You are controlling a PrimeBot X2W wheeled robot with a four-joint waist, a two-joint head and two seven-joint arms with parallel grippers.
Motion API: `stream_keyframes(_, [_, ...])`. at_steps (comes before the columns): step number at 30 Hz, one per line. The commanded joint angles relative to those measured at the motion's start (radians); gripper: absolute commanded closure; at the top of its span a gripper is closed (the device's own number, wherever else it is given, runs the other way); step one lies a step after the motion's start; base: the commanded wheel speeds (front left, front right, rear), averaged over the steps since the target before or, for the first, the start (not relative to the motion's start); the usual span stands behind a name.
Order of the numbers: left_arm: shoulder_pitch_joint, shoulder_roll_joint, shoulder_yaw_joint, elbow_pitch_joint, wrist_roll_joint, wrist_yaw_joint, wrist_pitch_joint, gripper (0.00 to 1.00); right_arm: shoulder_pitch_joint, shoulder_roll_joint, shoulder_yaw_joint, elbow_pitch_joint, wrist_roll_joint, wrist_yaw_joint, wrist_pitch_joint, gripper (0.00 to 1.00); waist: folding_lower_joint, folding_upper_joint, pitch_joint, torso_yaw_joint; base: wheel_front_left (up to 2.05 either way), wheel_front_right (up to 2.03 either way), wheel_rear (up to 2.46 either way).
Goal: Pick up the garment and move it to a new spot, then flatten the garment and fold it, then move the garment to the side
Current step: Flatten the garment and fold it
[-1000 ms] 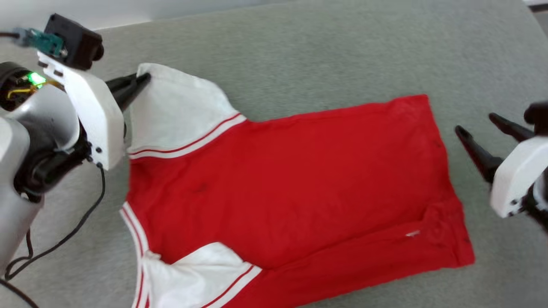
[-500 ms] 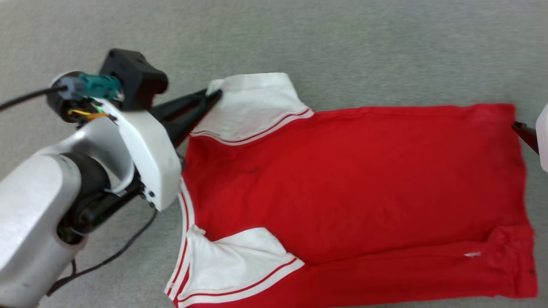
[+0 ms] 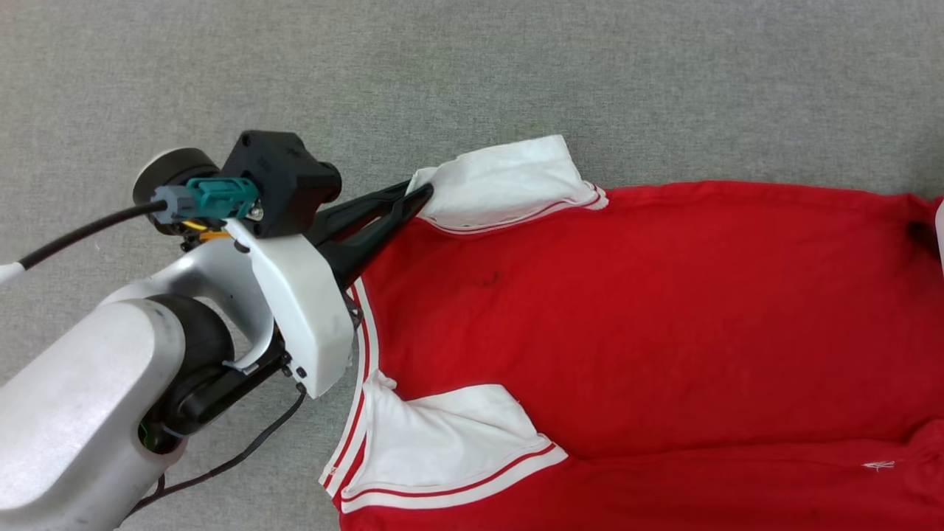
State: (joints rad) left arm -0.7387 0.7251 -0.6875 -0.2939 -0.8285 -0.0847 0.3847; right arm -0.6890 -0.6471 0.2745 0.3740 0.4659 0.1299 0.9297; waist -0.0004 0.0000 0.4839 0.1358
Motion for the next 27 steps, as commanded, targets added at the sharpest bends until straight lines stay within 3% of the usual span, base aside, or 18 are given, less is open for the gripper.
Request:
stream_keyframes(1, [0.013,0.001,-0.002,-0.002,0.003,0.001,-0.007,1.00,0.084,0.053,0.053,0.069,0.015,0.002,-0.010,1.00,0.0004,0.0000,0.001,0.003,0.00,0.00,0.00])
stream_keyframes(7, [0.044,0.014,0.004,0.032,0.003,0.007,-0.034,1.00,0.052,0.062,0.034,0.087,0.042,0.002,-0.113,1.00,0.0004,0.0000,-0.047,-0.013,0.00,0.00,0.00])
stream_keyframes(14, [0.116,0.038,0.028,0.053,-0.029,0.035,-0.080,1.00,0.054,0.021,0.012,0.052,0.092,0.001,-0.210,1.00,0.0004,0.0000,-0.159,-0.046,0.00,0.00,0.00])
stream_keyframes(27, [0.369,0.112,0.069,-0.024,-0.128,0.139,-0.147,1.00,0.342,0.003,-0.086,-0.113,0.172,0.001,-0.316,1.00,0.0004,0.0000,-0.327,-0.069,0.00,0.00,0.00])
